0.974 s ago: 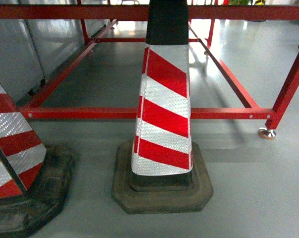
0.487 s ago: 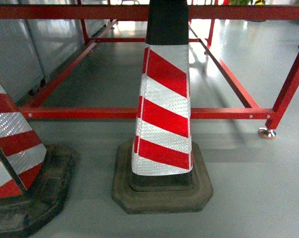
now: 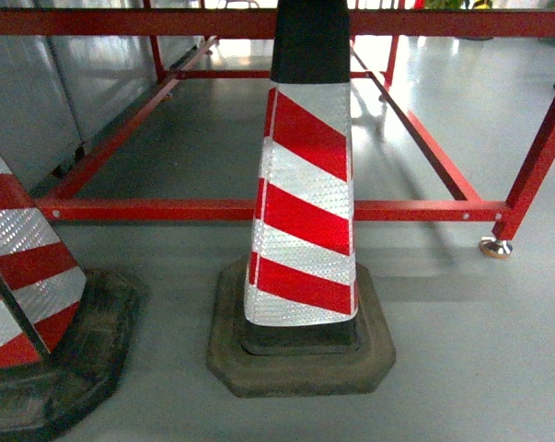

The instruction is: Sort blue parts and orange caps into right shelf containers

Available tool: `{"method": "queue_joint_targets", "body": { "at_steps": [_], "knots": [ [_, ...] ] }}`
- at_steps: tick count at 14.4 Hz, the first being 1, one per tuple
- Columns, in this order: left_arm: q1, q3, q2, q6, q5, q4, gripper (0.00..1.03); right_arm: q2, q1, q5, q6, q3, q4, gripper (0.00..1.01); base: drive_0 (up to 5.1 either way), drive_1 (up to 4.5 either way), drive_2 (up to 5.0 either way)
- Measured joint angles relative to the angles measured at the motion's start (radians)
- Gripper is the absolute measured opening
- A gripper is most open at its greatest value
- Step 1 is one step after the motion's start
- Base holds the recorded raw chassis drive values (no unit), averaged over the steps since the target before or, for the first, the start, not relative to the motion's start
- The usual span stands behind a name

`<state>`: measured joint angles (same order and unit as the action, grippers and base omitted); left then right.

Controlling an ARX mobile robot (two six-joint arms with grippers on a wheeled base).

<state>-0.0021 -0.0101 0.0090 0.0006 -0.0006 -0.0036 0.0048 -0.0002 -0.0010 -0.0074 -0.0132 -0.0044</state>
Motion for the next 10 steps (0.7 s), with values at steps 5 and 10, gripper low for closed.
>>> {"method": "queue_joint_targets", "body": {
  "at_steps": [5,10],
  "knots": [
    [0.0,0.0,0.0,0.0,0.0,0.0,0.98,0.0,0.0,0.0,0.0,0.0,0.0,0.98,0.0,0.0,0.0],
    [0.0,0.0,0.0,0.0,0.0,0.0,0.98,0.0,0.0,0.0,0.0,0.0,0.0,0.98,0.0,0.0,0.0]
  ]
}}
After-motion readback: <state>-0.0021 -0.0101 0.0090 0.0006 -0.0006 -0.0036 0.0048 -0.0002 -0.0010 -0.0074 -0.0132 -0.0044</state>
